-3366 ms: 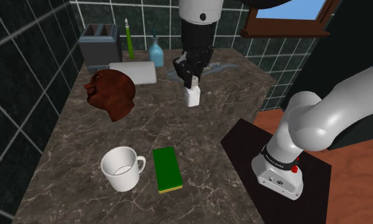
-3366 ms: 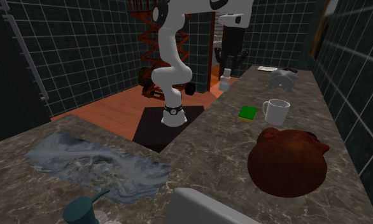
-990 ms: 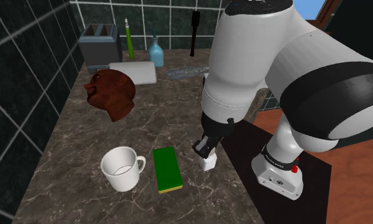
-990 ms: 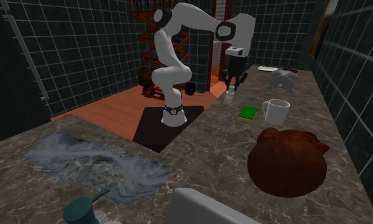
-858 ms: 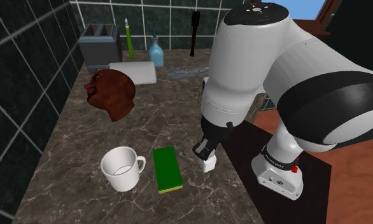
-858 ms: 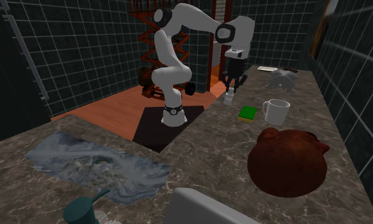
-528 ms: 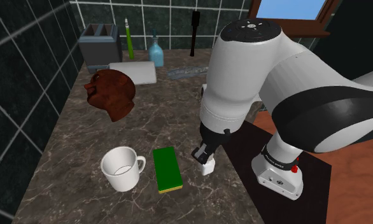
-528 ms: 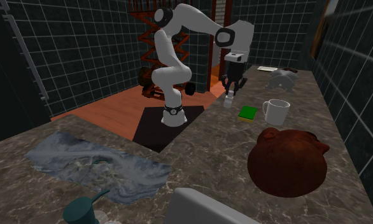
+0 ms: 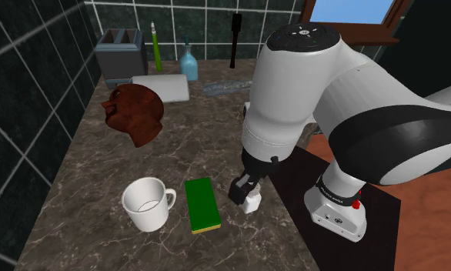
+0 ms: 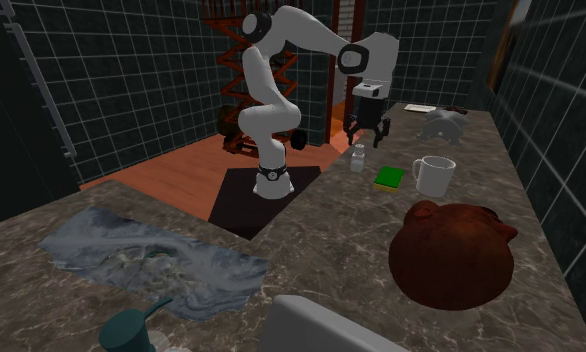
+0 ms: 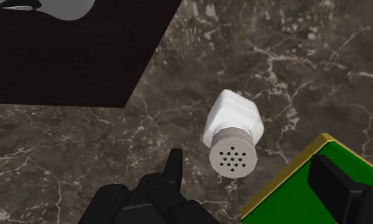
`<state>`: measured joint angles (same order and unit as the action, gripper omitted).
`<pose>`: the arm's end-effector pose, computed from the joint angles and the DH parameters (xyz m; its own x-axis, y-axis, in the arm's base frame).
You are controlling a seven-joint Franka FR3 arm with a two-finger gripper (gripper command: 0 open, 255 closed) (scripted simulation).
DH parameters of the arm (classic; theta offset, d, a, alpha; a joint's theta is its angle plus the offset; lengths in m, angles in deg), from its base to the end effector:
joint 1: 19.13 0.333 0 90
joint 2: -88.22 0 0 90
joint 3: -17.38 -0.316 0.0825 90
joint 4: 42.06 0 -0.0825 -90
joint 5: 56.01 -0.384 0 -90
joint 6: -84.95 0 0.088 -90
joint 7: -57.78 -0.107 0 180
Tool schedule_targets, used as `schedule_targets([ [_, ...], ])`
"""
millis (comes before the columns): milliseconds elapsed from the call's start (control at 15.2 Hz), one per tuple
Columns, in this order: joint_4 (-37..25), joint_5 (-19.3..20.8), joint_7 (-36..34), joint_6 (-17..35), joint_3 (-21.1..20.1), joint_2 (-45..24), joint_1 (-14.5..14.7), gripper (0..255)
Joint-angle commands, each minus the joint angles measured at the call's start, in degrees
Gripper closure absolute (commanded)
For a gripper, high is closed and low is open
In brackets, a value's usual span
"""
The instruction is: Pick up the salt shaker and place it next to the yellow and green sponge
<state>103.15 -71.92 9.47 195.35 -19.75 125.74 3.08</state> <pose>0.1726 0.3364 0.4413 0.9973 -0.0243 0.0696 -0.0314 -0.9942 0.1026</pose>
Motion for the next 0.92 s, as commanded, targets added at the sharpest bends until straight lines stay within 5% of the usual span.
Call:
schedule_targets([
  [0,0.0,0.0,0.0,0.0,0.0,0.0,0.0,0],
  [330,-6.5,1.2,-0.2,-7.5,1.9,1.1,-0.2,0],
  [858,-6.5,1.2,-0.2,-7.5,1.9,1.1,-0.2,0],
])
